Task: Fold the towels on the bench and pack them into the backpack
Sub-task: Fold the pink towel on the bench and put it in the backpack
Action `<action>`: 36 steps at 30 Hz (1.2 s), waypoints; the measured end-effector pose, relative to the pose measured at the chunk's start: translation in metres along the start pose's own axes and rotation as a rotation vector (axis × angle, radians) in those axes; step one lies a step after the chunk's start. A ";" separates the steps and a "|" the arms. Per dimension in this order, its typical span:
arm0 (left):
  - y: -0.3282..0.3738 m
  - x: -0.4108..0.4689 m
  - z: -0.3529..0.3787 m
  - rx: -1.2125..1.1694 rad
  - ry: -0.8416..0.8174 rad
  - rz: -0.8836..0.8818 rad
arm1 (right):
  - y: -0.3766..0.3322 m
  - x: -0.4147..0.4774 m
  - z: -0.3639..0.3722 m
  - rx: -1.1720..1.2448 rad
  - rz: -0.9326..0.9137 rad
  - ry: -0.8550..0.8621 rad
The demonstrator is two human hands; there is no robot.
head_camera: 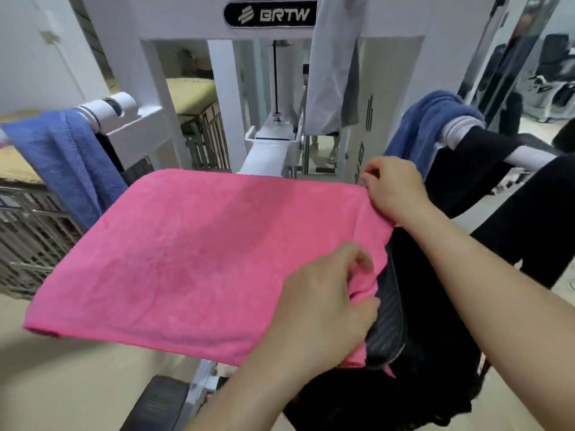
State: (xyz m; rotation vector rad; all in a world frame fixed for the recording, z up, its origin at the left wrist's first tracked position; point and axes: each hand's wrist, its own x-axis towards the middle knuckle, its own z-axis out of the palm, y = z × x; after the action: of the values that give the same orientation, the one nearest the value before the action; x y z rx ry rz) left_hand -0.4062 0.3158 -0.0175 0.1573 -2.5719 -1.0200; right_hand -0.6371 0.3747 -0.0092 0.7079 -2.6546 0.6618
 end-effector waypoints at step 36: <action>-0.141 -0.054 -0.176 -0.106 0.626 -0.548 | -0.247 0.030 0.029 1.377 0.234 -0.572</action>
State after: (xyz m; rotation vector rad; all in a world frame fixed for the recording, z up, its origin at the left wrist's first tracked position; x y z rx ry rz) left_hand -0.2941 0.1125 -0.0116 1.0204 -1.9245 -1.0594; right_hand -0.5358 0.1577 0.0652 0.9481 -2.3647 2.7689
